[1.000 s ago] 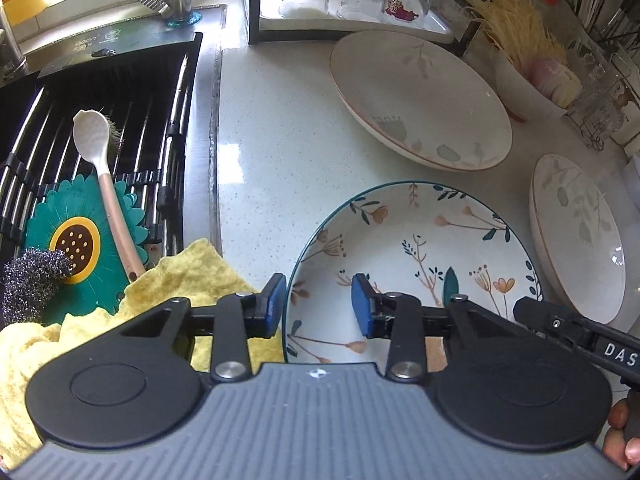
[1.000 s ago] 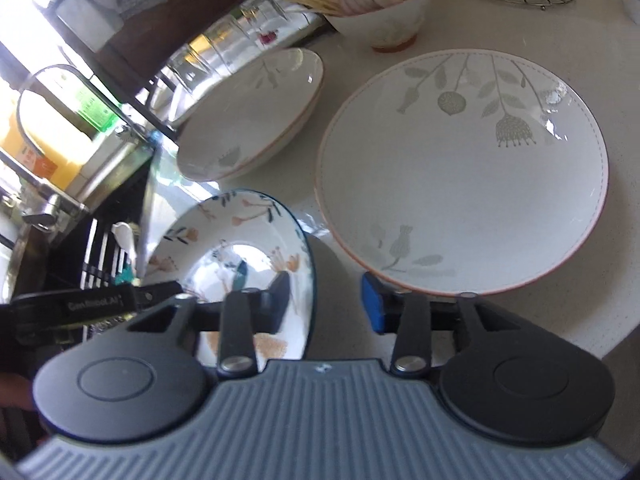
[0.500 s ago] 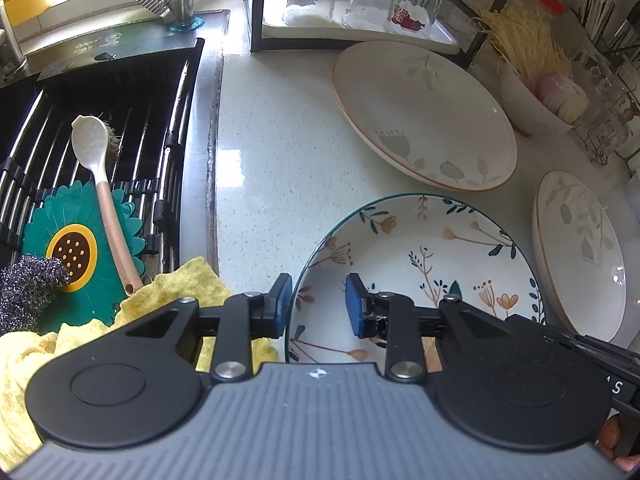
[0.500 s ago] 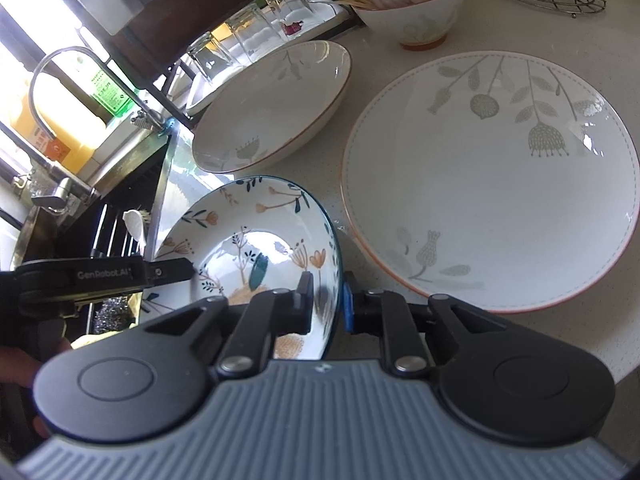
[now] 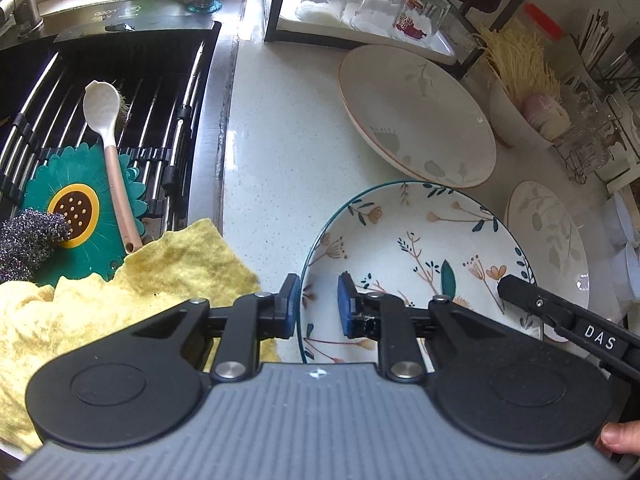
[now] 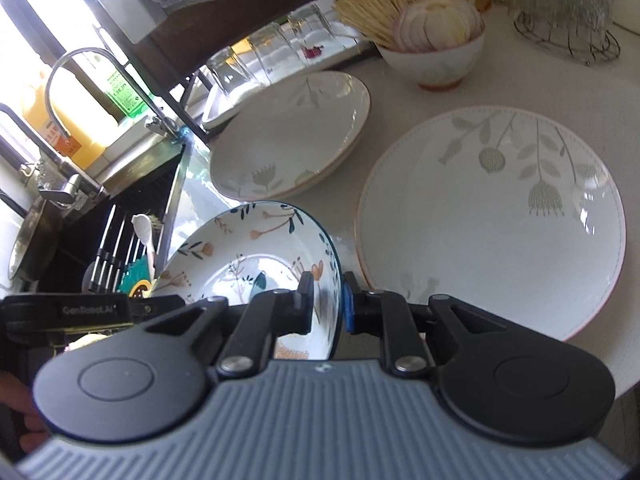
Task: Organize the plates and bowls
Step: 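Lift the floral plate and carry it along the counter with both grippers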
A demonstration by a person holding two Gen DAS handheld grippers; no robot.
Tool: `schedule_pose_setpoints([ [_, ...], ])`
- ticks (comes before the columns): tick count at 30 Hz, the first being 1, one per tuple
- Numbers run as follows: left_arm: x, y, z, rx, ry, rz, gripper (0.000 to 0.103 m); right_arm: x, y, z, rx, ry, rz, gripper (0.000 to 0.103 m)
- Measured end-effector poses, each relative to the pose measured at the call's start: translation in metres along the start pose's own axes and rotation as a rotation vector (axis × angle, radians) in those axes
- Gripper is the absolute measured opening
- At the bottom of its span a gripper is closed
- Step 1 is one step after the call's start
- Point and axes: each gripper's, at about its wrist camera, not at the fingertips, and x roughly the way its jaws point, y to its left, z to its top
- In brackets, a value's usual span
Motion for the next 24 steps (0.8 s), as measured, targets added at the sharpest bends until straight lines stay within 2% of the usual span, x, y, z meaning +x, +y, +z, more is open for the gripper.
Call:
schedule_pose_setpoints([
  [3, -0.008, 0.000, 0.002, -0.004, -0.013, -0.008, 0.022, -0.004, 0.006, 0.004, -0.044, -0.012, 0.003, 0.018],
  [14, -0.034, -0.023, 0.017, 0.005, -0.085, -0.016, 0.018, -0.024, -0.003, 0.022, -0.066, -0.042, 0.041, 0.015],
  [24, -0.037, -0.059, 0.020, -0.036, -0.129, -0.021, 0.016, -0.036, -0.034, 0.043, -0.064, -0.057, 0.069, 0.014],
])
